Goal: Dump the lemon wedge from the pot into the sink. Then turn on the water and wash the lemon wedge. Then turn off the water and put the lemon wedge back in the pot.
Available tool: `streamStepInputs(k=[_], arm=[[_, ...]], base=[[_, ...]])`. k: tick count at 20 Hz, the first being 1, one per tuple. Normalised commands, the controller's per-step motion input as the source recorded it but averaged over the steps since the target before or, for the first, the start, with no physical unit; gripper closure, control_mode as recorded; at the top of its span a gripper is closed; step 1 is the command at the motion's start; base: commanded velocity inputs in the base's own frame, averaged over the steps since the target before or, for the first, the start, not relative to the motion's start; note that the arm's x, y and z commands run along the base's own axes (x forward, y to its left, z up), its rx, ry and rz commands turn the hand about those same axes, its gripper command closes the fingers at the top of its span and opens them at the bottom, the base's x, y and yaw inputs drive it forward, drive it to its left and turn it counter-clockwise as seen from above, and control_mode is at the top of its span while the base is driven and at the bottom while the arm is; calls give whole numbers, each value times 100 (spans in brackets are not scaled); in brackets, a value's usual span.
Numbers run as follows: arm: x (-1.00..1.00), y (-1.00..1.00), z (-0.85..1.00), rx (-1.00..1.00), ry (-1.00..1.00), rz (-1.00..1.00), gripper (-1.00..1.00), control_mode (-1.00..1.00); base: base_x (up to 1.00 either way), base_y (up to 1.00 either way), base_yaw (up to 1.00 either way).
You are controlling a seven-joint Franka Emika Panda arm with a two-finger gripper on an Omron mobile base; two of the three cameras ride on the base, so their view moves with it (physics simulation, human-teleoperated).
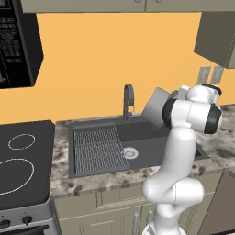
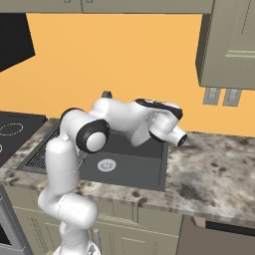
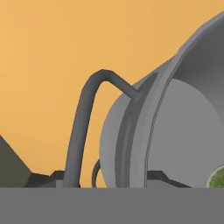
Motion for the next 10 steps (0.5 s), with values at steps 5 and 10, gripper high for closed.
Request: streamStepInputs(k=[5, 10], arm=[[7, 0, -3, 6, 5, 0, 100, -100], [0, 0, 0, 13, 9, 0, 100, -100]], base=[[0, 0, 0], [0, 0, 0]])
